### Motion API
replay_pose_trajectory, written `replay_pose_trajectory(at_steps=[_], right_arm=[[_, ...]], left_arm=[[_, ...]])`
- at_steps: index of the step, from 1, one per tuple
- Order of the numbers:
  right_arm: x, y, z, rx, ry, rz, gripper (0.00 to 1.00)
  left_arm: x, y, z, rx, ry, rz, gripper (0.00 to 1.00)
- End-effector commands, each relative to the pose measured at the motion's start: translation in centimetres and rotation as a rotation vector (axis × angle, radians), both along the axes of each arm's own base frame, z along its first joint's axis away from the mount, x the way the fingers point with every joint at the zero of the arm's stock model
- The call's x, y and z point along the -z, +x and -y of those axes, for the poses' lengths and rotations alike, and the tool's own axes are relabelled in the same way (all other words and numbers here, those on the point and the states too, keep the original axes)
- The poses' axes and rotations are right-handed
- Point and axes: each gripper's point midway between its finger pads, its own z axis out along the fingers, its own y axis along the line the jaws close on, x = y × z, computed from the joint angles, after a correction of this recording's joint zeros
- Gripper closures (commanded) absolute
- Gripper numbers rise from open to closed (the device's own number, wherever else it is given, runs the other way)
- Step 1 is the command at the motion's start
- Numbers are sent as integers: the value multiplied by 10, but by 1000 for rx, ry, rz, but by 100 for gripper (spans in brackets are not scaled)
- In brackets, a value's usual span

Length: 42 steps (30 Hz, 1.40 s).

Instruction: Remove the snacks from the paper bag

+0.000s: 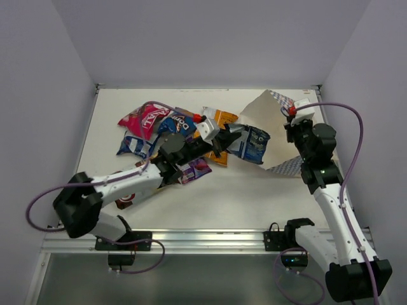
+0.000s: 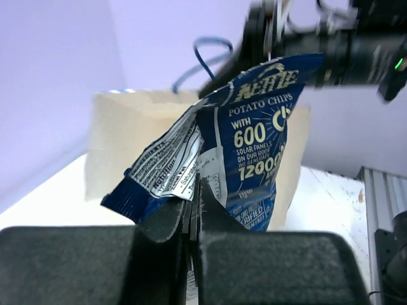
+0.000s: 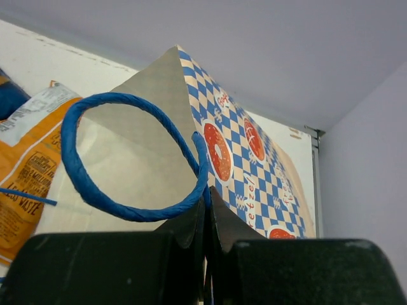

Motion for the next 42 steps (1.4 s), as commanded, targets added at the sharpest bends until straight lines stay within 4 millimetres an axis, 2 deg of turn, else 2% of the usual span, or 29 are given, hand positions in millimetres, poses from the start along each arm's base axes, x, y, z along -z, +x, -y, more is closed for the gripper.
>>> replay_pose_trajectory(at_steps=[1,2,5,6,8,10,11,12,14,15,17,18,20,21,23,24,28,29,30,31,32,34,35,36,37,38,40,41,42], right_arm=[[-10,9,16,89,72,19,100],[-10,10,23,122,77,18,100],[-9,14,25,137,103,6,100],[-11,15,25,140,122,7,100],[-11,16,25,139,140,2,100],[-16,18,24,141,168,8,100],[-17,19,26,147,175,6,100],[-19,19,26,148,184,0,100],[-26,21,26,153,210,-1,100],[-32,22,25,154,226,4,100],[-36,25,26,160,242,-2,100],[-42,25,25,162,264,1,100],[-46,27,26,171,277,-2,100],[-51,29,25,178,322,-11,100],[-56,32,26,185,349,-13,100],[-60,35,25,191,376,-23,100],[-65,45,22,199,450,-52,100],[-66,47,22,203,465,-57,100],[-67,49,21,209,496,-62,100],[-60,54,22,220,509,-82,100],[-58,56,26,235,522,-88,100],[-44,63,23,232,558,-132,100],[-38,66,41,276,572,-136,100],[-30,69,42,274,599,-160,100],[-18,74,52,301,613,-181,100],[-15,77,57,306,628,-178,100],[0,79,69,330,663,-191,100],[6,83,73,336,676,-195,100],[13,83,76,345,684,-207,100]], left_arm=[[-47,2,-49,-190,44,-40,100],[-54,6,-61,-251,57,-55,100],[-74,0,-92,-334,138,-110,100],[-54,-7,-101,-334,228,-165,100],[-37,-17,-109,-321,290,-230,100],[-8,-33,-117,-297,352,-341,100],[2,-45,-114,-238,372,-379,100],[24,-55,-117,-218,415,-452,100],[49,-67,-118,-180,469,-520,100],[75,-73,-122,-175,526,-576,100],[97,-83,-122,-139,571,-629,100],[118,-87,-121,-120,613,-662,100],[139,-88,-121,-112,659,-693,100],[153,-84,-118,-115,695,-708,100],[166,-75,-117,-132,734,-707,100],[181,-71,-114,-130,767,-721,100],[210,-42,-113,-188,820,-730,97],[207,-32,-112,-216,822,-710,90],[216,-26,-111,-224,848,-716,82],[217,-23,-108,-225,852,-710,73],[210,-16,-103,-227,844,-690,51],[209,-11,-98,-221,856,-690,35],[197,-5,-93,-229,838,-670,16],[191,-2,-93,-242,828,-660,8],[183,4,-93,-267,815,-642,0],[165,10,-90,-284,780,-615,0],[146,21,-95,-348,754,-580,0],[126,25,-95,-369,724,-565,0],[116,30,-98,-403,708,-554,0]])
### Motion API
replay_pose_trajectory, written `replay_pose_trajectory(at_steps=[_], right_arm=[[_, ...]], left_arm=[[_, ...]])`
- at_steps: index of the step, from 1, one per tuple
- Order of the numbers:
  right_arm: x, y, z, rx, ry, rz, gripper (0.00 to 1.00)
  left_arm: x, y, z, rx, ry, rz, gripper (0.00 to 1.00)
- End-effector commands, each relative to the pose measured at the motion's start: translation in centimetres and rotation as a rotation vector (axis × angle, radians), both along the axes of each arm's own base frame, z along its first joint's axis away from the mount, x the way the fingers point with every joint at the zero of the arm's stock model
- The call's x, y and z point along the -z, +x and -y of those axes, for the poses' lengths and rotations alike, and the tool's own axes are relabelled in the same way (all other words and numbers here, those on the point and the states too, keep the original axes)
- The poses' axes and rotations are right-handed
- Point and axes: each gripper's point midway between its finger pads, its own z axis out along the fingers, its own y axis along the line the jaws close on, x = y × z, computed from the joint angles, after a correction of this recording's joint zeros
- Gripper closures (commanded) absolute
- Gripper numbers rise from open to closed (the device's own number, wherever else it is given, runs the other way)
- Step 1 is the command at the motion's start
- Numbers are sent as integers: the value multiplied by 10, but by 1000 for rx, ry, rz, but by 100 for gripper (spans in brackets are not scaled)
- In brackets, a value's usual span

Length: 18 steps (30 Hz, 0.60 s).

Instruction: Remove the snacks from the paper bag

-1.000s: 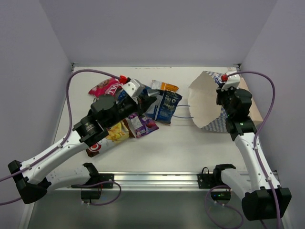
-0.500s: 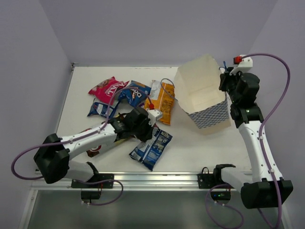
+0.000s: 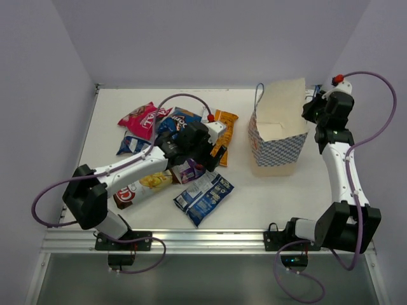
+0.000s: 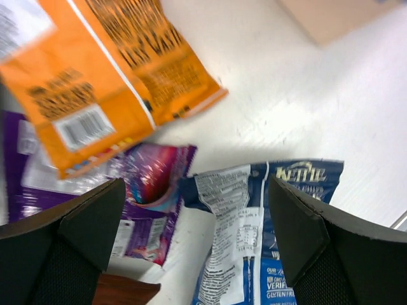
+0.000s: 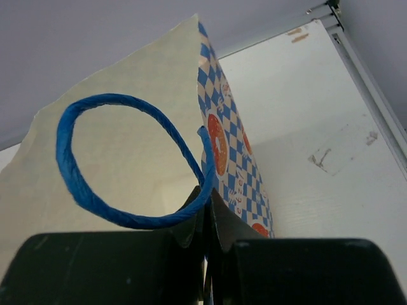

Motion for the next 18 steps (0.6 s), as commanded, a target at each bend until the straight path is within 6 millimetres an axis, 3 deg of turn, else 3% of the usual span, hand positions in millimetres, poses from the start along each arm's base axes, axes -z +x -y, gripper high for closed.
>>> replay_pose_trajectory(at_steps=[1,2,4,7,8,10,11,15,16,18], right_arm=[[4,6,9,12,76,29,100],[6,7,12,19,77,25,100],[10,6,17,25,74,18,100],[8,5,17,18,54,21,86],[7,2,18,22,47,19,68],[-6,-3,19,23,16,41,51],[-11,-7,20,26,-3,42,35],[-50,-25,23,44,-62,101,15],[-64,-33,23,48,-76,129,1],[-87,-46,22,54,-106,165,1]], left_arm=[[-79,29,-4,-95,-77,184,0],[-99,35,-10,-141,-93,229,0],[-119,46,-25,-234,-94,295,0],[-146,58,-49,-346,-117,359,0],[-155,62,-60,-396,-116,386,0],[-164,71,-81,-466,-111,411,0],[-174,71,-89,-488,-124,427,0],[-199,74,-124,-573,-128,493,0],[-208,74,-131,-598,-129,516,0],[-223,70,-145,-627,-124,549,0]])
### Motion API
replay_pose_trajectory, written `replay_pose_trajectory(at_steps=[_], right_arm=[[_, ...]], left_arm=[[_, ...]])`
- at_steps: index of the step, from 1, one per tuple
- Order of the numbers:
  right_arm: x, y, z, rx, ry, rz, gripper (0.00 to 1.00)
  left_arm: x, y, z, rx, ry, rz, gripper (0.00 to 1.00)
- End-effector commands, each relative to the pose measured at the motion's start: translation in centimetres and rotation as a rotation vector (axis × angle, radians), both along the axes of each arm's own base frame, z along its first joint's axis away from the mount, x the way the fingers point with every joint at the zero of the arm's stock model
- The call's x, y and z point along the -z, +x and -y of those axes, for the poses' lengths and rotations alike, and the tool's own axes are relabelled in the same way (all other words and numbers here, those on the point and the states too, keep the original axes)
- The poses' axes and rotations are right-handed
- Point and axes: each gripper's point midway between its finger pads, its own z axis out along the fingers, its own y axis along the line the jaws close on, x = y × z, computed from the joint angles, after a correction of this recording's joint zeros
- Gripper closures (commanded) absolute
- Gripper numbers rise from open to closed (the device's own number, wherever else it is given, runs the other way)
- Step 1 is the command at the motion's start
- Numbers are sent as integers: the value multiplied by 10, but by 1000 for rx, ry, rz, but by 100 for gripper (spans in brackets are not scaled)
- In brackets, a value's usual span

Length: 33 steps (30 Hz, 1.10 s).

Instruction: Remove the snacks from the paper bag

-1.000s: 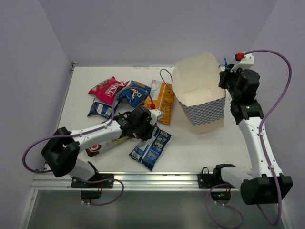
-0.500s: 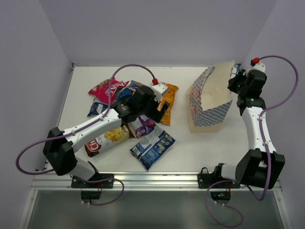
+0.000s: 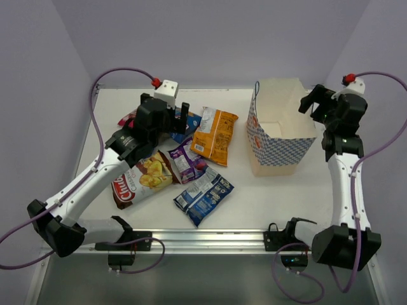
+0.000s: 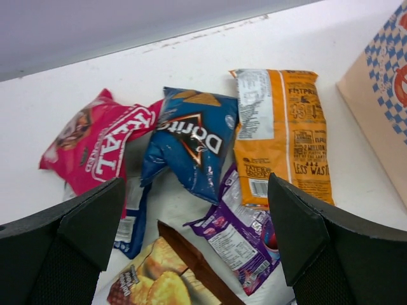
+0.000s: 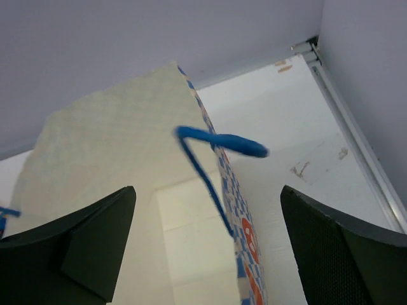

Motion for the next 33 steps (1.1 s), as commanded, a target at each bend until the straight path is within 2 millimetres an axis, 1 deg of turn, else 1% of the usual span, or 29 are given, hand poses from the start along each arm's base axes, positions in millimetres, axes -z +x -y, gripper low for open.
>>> replay_pose_trajectory(at_steps=[1,2,3,4,5,6,7,8,9,10,11,13,14,15,16,17,18,19,20,21,22,23,24,25,26,28,30,33], right_arm=[[-91,-34,1,20,-106,191,1],[-105,-44,1,25,-126,216,1],[-116,-52,0,29,-142,238,1],[-135,-68,-2,34,-162,287,1],[-148,-80,-3,40,-171,314,1],[-157,-89,-5,46,-172,338,1],[-168,-100,-9,40,-174,368,1],[-184,-122,-14,36,-188,415,1],[-190,-133,-18,31,-193,435,1],[-196,-144,-20,30,-198,455,1],[-207,-165,-26,28,-205,499,1],[-216,-185,-31,23,-220,547,1],[-219,-194,-31,35,-232,568,1],[-227,-213,-34,45,-238,613,1],[-232,-233,-38,44,-243,659,1],[-229,-230,-40,25,-236,656,1],[-234,-249,-42,31,-248,707,1],[-233,-257,-47,-2,-239,733,1],[-228,-259,-47,-10,-238,743,1],[-228,-266,-48,-16,-230,765,1],[-229,-283,-47,-13,-227,811,1],[-223,-282,-49,-30,-236,818,1],[-223,-288,-49,-41,-244,838,1],[-222,-301,-46,-25,-249,872,1],[-214,-297,-44,-19,-247,868,1],[-208,-299,-42,-16,-243,872,1],[-200,-301,-43,-25,-242,882,1],[-190,-297,-46,-42,-235,873,1]], left_arm=[[-57,-5,-35,-121,-20,122,0],[-66,-11,-42,-131,-16,137,0],[-72,-13,-47,-143,-13,149,0],[-86,-17,-56,-172,-17,179,0],[-96,-24,-65,-187,-21,194,0],[-105,-29,-71,-201,-27,212,0],[-118,-34,-79,-222,-36,239,0],[-131,-45,-89,-233,-59,268,0],[-140,-51,-96,-246,-72,287,0],[-154,-63,-109,-263,-90,326,0],[-160,-69,-115,-269,-97,345,0],[-170,-80,-127,-279,-104,376,0],[-177,-92,-136,-281,-115,403,0],[-180,-98,-142,-285,-120,414,0],[-183,-109,-152,-293,-128,428,0],[-184,-115,-157,-297,-134,435,0],[-183,-120,-161,-299,-136,437,0],[-181,-130,-169,-297,-141,445,0],[-179,-135,-172,-297,-145,448,0],[-178,-139,-175,-294,-145,453,0],[-174,-147,-181,-291,-150,461,0],[-172,-151,-184,-290,-151,466,0],[-171,-154,-186,-289,-154,470,0],[-168,-160,-191,-293,-159,478,0],[-166,-162,-194,-297,-159,479,0],[-162,-168,-199,-302,-168,490,0],[-156,-170,-200,-303,-167,487,0],[-150,-177,-207,-315,-178,487,0]])
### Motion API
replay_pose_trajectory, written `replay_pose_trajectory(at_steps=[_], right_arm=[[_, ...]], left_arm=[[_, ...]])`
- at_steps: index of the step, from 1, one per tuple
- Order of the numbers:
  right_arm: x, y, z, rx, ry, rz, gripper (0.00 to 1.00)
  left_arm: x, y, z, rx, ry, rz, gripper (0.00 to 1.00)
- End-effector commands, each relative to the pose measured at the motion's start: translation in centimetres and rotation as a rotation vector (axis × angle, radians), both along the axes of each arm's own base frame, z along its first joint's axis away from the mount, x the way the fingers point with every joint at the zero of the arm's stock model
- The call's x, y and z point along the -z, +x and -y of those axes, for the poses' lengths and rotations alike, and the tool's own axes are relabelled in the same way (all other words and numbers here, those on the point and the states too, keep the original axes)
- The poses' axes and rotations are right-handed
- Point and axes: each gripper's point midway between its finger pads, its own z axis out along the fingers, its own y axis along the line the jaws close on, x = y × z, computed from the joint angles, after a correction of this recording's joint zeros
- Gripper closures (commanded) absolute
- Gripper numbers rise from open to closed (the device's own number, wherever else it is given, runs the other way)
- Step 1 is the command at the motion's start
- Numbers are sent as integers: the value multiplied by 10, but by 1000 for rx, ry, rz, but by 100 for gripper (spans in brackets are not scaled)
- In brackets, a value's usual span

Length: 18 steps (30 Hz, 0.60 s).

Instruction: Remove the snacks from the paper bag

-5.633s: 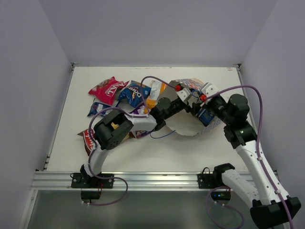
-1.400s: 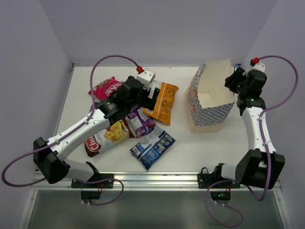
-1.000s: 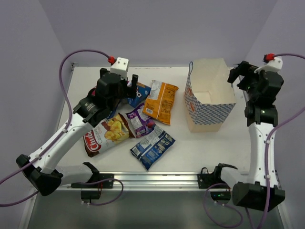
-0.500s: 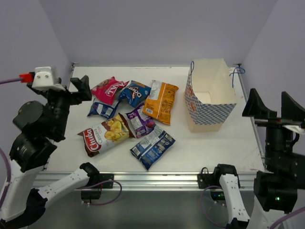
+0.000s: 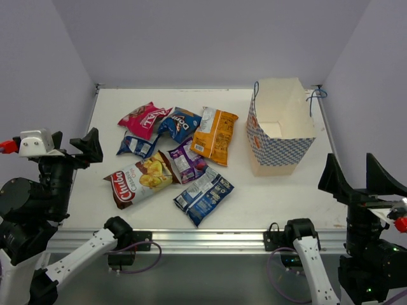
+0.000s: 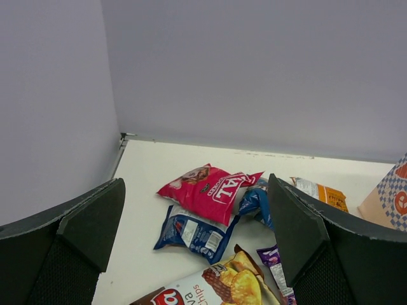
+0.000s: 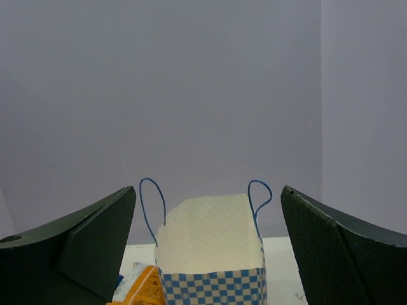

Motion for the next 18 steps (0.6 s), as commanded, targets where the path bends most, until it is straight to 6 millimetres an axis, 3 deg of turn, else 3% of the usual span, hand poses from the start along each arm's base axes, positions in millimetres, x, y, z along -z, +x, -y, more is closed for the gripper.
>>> replay_pose_trajectory(at_steps=[1,8,18], right_arm=[[3,3,4,24,1,14,1],[8,18,0,1,16,-7,1],[9,24,-3,-15,8,-28,1]], left_arm=[[13,-6,-11,-39,21,-20,0],[31,-7,-22,-103,-20,-22,0],[47,10,-6,-89,19,-64,0]])
